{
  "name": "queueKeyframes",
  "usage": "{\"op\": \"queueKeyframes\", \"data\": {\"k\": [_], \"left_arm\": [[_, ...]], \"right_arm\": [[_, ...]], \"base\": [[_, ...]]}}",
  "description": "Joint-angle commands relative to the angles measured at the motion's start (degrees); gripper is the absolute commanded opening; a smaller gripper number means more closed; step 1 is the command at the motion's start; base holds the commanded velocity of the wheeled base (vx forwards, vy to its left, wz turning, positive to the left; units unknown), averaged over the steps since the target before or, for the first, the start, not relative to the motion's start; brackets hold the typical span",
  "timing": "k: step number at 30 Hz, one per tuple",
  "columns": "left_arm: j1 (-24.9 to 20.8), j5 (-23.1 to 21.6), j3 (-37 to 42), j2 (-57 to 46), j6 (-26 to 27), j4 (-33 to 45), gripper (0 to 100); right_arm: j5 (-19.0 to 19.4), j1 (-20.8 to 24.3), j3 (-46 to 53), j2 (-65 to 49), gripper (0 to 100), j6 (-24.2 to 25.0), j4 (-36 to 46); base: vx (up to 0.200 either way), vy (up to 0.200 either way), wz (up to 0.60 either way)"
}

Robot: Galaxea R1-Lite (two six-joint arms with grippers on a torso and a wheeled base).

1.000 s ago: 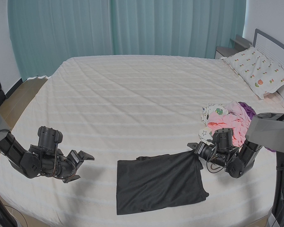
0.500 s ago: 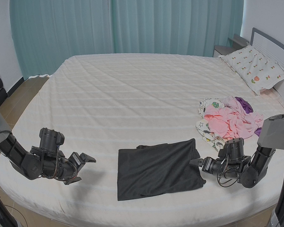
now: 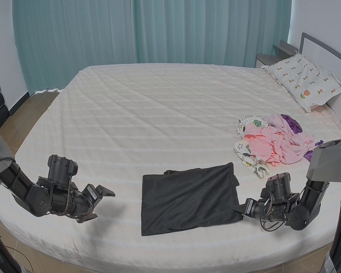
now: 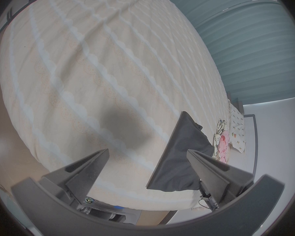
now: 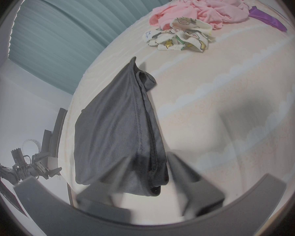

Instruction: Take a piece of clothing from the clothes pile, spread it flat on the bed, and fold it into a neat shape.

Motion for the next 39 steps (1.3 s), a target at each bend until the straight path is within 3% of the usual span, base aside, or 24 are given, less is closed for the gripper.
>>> {"op": "queueKeyframes", "data": {"k": [1,16,17,22,29,31,39], "left_arm": [[0.0,0.2,0.0,0.7,0.0,0.0,100],[0.0,0.1,0.0,0.7,0.0,0.0,100],[0.0,0.1,0.0,0.7,0.0,0.0,100],[0.0,0.1,0.0,0.7,0.0,0.0,100],[-0.1,0.0,0.0,0.7,0.0,0.0,100],[-0.1,-0.1,0.0,0.8,0.0,0.0,100],[-0.1,-0.4,0.1,0.8,-0.1,0.0,100]], "right_arm": [[-0.1,0.0,0.9,-0.8,0,0.0,0.4],[0.0,-0.4,3.1,-2.4,0,-5.1,3.1],[-0.1,-0.3,3.4,-2.4,100,-5.4,3.4],[-0.1,-2.4,3.8,-4.8,100,-8.0,2.8],[0.5,-3.9,-1.1,-4.7,100,-6.0,2.7],[0.0,-3.4,-10.8,0.6,100,-0.7,4.2],[-1.2,-3.0,-27.4,9.6,100,3.1,10.7]], "base": [[0.000,0.000,0.00],[0.000,0.000,0.00],[0.000,0.000,0.00],[0.000,0.000,0.00],[0.000,0.000,0.00],[0.000,0.000,0.00],[0.000,0.000,0.00]]}}
